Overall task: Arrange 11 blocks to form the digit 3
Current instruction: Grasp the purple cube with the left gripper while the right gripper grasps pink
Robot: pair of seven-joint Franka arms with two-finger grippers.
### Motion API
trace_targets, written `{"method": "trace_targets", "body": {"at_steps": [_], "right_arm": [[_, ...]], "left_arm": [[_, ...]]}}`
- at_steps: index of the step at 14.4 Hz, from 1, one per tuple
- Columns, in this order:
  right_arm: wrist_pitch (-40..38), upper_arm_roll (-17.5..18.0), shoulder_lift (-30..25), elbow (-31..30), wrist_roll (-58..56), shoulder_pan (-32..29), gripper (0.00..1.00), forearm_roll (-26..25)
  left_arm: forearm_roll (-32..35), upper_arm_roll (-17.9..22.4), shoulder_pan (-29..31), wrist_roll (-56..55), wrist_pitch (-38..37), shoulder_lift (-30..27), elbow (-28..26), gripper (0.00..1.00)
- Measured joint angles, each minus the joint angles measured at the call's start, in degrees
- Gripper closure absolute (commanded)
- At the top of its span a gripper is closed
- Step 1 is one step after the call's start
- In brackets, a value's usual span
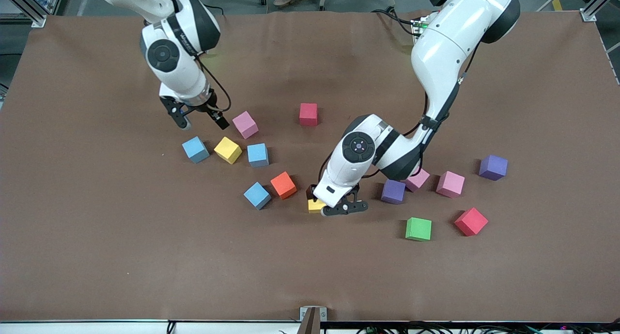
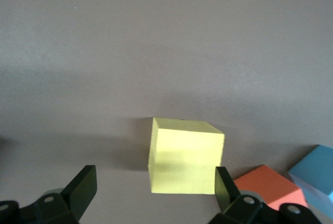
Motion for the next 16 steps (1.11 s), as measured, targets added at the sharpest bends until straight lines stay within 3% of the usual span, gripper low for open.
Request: {"method": "trace_targets", "body": {"at_steps": [6,12,16], "right_arm": [[11.7,-0.11,7.58,-1.84,3.16,2.7,0.0,0.0],[16.27,-0.11,13.33,-1.82,6.22,6.23,0.0,0.0],[16.23,-0.12,13.43,-1.83,6.73,6.68,0.0,0.0]], "left_arm": [[-0.25,0.15,1.33,2.41,-1.04,-0.01,0.72,0.0],[-0.25,-0.1,9.79,15.25,-10.18,-2.6,0.76,0.01],[-0.24,-0.16,14.25,24.16,-12.03,-6.88,-6.32,0.0]]}}
